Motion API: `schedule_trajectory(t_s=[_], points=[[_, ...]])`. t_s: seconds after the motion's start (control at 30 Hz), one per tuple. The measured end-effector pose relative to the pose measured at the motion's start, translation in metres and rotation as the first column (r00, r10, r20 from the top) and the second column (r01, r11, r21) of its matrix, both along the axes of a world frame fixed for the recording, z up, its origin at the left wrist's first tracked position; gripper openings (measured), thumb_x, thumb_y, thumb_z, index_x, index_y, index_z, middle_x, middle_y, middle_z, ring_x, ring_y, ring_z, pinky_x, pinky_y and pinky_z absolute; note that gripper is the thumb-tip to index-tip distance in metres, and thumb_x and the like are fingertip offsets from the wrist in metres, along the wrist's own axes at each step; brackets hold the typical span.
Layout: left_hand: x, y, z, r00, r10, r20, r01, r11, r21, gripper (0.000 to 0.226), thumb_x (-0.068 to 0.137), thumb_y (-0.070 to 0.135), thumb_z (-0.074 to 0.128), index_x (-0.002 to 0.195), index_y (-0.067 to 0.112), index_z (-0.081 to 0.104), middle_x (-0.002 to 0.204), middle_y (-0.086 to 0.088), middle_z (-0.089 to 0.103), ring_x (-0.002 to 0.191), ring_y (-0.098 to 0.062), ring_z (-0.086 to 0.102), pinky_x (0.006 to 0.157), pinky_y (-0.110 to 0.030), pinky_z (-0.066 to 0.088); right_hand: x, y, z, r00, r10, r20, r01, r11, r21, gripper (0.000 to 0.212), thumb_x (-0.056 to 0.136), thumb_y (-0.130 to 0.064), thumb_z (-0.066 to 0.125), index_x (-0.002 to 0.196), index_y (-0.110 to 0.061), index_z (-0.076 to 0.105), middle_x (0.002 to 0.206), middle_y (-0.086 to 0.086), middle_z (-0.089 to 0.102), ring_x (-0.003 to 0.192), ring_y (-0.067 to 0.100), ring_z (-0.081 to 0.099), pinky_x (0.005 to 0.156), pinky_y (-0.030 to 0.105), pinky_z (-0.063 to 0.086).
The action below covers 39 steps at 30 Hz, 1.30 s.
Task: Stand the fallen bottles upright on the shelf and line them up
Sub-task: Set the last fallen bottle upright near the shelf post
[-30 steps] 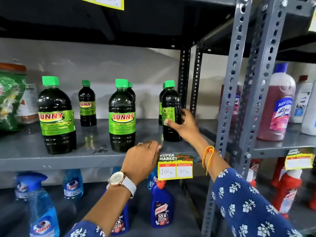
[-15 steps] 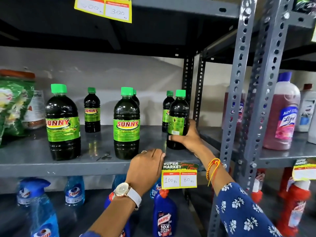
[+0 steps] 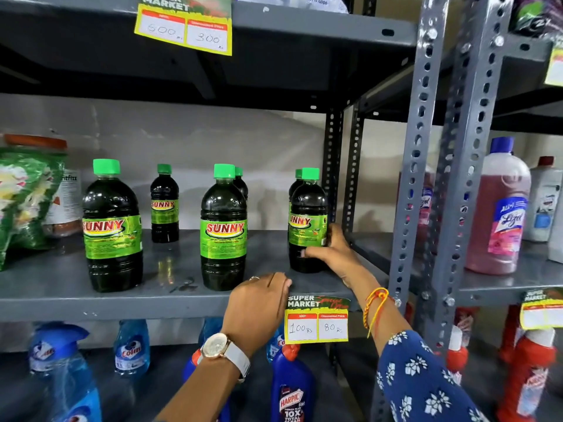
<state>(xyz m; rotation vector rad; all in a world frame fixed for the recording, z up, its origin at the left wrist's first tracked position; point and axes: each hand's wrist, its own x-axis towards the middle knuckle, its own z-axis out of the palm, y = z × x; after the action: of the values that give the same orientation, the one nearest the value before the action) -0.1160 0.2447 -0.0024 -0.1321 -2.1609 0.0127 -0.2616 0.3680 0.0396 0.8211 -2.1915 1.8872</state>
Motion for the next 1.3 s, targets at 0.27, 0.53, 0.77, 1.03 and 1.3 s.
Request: schedule_trajectory(t_s=[0.27, 0.53, 0.77, 1.03, 1.3], points=[[0.000, 0.000, 0.000, 1.000, 0.005, 0.022, -0.005, 1.000, -0.009, 0.014, 0.076, 0.014, 0.072, 0.068, 0.013, 0.061, 0.052, -0.003, 0.061, 0.041, -0.022, 0.056, 0.037, -0.021, 0.035, -0.002, 0.001, 0.000, 1.000, -0.005, -0.007, 0.005, 1.000, 0.030, 0.048, 0.063, -0.009, 0.075, 0.096, -0.027, 0.046, 0.103, 0.005, 0.061, 0.103, 0.025, 0.058, 0.095, 0.044, 0.045], [0.001, 0.001, 0.001, 1.000, -0.010, 0.021, 0.010, 1.000, 0.001, 0.014, 0.079, 0.013, 0.069, 0.068, 0.011, 0.061, 0.053, -0.005, 0.062, 0.042, -0.024, 0.056, 0.038, -0.023, 0.037, 0.000, 0.002, -0.001, 1.000, -0.003, 0.011, 0.003, 1.000, 0.015, 0.045, 0.067, -0.016, 0.077, 0.100, -0.025, 0.049, 0.098, -0.003, 0.062, 0.092, 0.015, 0.058, 0.086, 0.031, 0.045], [0.003, 0.000, 0.001, 0.999, 0.005, 0.047, -0.006, 1.000, 0.006, 0.014, 0.080, 0.015, 0.069, 0.069, 0.012, 0.062, 0.054, -0.005, 0.064, 0.043, -0.024, 0.057, 0.038, -0.024, 0.038, -0.002, 0.003, -0.001, 1.000, 0.017, 0.018, -0.017, 1.000, -0.019, 0.052, 0.060, -0.023, 0.084, 0.099, -0.025, 0.049, 0.095, -0.009, 0.061, 0.087, 0.004, 0.057, 0.075, 0.021, 0.043], [0.017, 0.010, 0.006, 0.999, -0.004, 0.051, 0.004, 1.000, 0.001, 0.013, 0.076, 0.014, 0.072, 0.069, 0.012, 0.062, 0.052, -0.004, 0.063, 0.042, -0.025, 0.057, 0.035, -0.023, 0.033, 0.022, 0.016, 0.007, 0.986, -0.145, -0.082, 0.156, 0.977, 0.147, 0.068, 0.055, -0.028, 0.086, 0.112, -0.018, 0.051, 0.102, -0.004, 0.057, 0.093, 0.014, 0.054, 0.080, 0.026, 0.040], [0.005, 0.010, -0.007, 0.993, -0.008, 0.114, 0.005, 1.000, 0.031, 0.019, 0.092, 0.020, 0.051, 0.079, 0.009, 0.061, 0.069, -0.010, 0.068, 0.057, -0.032, 0.061, 0.045, -0.030, 0.035, 0.038, 0.032, -0.003, 0.997, -0.063, -0.045, 0.069, 0.987, 0.145, 0.054, 0.058, -0.019, 0.085, 0.100, -0.026, 0.052, 0.100, -0.005, 0.060, 0.087, 0.005, 0.055, 0.071, 0.016, 0.040]])
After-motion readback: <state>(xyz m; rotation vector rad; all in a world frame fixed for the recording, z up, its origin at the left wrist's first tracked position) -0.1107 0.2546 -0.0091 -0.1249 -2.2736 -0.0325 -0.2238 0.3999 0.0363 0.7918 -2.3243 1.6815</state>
